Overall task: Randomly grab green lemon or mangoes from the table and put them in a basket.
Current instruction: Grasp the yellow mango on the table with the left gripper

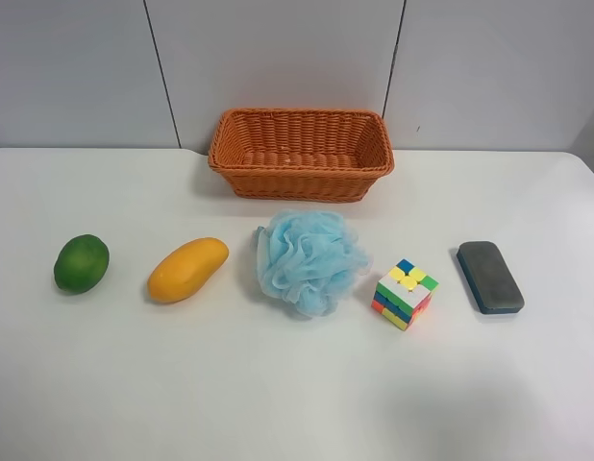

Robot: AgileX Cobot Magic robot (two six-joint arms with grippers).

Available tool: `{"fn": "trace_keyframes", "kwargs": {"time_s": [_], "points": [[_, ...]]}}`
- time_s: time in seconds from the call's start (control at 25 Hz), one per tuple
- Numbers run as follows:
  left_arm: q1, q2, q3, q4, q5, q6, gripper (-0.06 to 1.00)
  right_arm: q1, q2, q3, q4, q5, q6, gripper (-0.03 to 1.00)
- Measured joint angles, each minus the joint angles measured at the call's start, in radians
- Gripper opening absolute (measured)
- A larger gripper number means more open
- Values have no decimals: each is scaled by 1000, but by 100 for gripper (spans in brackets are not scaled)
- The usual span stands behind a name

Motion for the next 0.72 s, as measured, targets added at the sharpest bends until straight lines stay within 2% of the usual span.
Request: {"fn": "trace_keyframes", "kwargs": {"time_s": [0.72], "points": [[0,0,0,0,0,0,99,0,0,0,0,0,0,99]]}}
